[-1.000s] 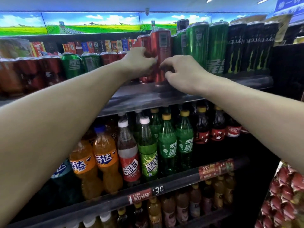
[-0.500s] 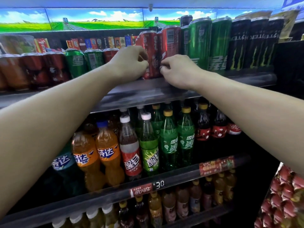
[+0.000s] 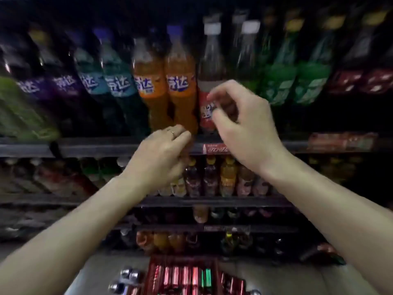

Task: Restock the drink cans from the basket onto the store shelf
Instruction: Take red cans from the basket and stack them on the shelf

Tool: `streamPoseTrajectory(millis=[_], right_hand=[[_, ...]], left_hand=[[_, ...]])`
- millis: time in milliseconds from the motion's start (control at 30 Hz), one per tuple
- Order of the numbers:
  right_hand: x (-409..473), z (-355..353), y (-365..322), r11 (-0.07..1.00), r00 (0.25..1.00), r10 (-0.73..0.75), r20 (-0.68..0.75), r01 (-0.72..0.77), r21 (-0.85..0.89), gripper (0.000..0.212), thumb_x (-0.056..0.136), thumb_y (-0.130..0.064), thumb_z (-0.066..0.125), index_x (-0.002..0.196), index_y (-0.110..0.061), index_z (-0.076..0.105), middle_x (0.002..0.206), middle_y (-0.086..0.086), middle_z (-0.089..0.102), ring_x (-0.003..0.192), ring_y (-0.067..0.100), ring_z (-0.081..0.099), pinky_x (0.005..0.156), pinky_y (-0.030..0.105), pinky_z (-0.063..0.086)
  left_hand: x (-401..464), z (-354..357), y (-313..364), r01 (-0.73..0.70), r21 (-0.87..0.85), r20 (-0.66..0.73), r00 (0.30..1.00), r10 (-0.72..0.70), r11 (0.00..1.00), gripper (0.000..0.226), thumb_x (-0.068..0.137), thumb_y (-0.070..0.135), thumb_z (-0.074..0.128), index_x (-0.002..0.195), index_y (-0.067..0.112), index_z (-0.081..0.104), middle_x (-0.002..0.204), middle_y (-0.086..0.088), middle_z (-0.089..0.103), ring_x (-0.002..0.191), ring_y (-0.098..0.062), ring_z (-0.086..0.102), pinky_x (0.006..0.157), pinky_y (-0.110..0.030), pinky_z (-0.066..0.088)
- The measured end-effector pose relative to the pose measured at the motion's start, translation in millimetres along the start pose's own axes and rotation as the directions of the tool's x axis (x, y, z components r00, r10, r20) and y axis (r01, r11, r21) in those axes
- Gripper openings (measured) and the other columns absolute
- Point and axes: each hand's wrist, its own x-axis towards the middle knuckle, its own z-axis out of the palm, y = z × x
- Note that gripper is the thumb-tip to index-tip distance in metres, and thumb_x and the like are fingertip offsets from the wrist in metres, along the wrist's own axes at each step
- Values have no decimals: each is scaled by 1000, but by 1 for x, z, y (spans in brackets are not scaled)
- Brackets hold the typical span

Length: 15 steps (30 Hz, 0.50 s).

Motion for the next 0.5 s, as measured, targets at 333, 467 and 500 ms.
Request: streamPoseTrajectory(millis=[333, 467, 500], right_hand=[[-224, 186, 143, 766, 560, 613, 557, -594, -246, 24, 93, -10, 60, 115, -13, 69, 89, 1, 69, 86, 24, 66, 74, 31, 48], [-318, 244, 201, 567, 283, 758, 587, -731, -379, 19, 94, -15, 61, 112, -17, 66, 99, 6, 72, 89, 24, 66, 73, 28, 47], [-343, 261, 218, 526, 236, 777, 584, -753, -395, 15, 93, -14, 62, 108, -18, 65, 96, 6, 71, 84, 23, 65, 72, 31, 50]], left_hand=[[-189, 187, 16, 545, -113, 639, 680, -360, 830, 31, 92, 32, 53, 119, 17, 59, 116, -7, 64, 112, -34, 63, 84, -46, 54], [-259, 264, 13, 663, -91, 787, 505, -354, 743, 39, 86, 40, 45, 113, 16, 60, 117, -9, 66, 112, -36, 63, 86, -41, 52], [-279, 287, 11, 690, -78, 808, 466, -359, 719, 37, 89, 39, 47, 116, 16, 60, 117, -10, 66, 113, -36, 63, 86, -40, 51]])
